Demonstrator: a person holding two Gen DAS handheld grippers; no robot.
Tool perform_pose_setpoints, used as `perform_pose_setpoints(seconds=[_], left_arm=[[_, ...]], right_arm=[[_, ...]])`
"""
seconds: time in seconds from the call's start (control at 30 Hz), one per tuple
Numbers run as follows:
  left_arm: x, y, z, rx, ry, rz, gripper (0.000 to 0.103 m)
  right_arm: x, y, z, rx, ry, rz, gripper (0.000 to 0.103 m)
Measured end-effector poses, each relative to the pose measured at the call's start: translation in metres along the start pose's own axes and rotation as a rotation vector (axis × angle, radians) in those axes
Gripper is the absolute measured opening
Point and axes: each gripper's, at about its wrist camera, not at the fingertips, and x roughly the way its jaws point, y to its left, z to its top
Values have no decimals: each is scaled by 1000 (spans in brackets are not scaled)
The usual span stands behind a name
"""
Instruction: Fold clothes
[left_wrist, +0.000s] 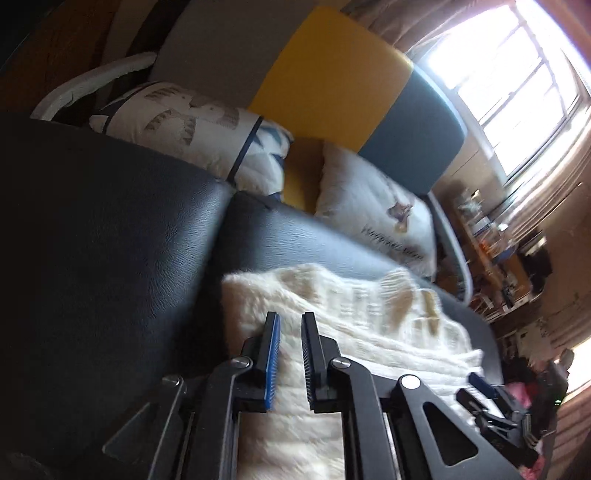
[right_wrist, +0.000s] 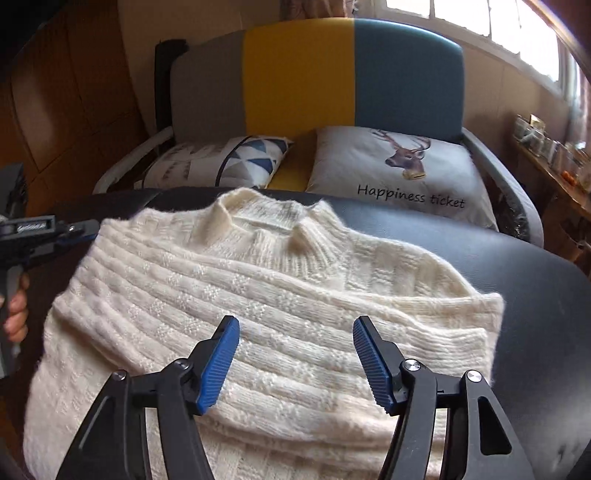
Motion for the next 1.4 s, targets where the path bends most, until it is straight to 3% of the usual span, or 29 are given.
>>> perform_pose_setpoints(seconds=[0.07, 0.2, 0.3, 0.43, 0.5, 0.63, 0.77, 0.97, 1.1, 1.4], left_arm=[[19, 3, -3, 43, 41, 20, 10], [25, -2, -13, 98, 27, 52, 10], [17, 2, -13, 56, 34, 41, 10], [-19, -2, -27, 20, -24, 47, 14], [-42, -1, -43, 10, -45, -8, 16], [-84, 11, -90, 2, -3, -112, 19], [-117, 25, -146, 6, 71, -189, 20], [-155, 45, -221, -4, 163, -228, 24], [-170, 55, -252, -25, 197, -219, 26], [-195, 63, -295, 7, 229, -235, 27]], right_arm=[[7, -4, -5, 12, 10, -7, 65], [20, -12, -15, 36, 31, -22, 67], [25, -16, -20, 50, 37, -30, 67], [20, -20, -17, 70, 35, -3, 69], [5, -26, -18, 111, 33, 40, 73], [-49, -54, -43, 258, -26, 202, 94], [-103, -93, -107, 446, 15, 362, 94], [-166, -142, -233, 697, 117, 448, 94], [-184, -147, -284, 781, 111, 542, 94], [-158, -105, -266, 670, 139, 716, 99]])
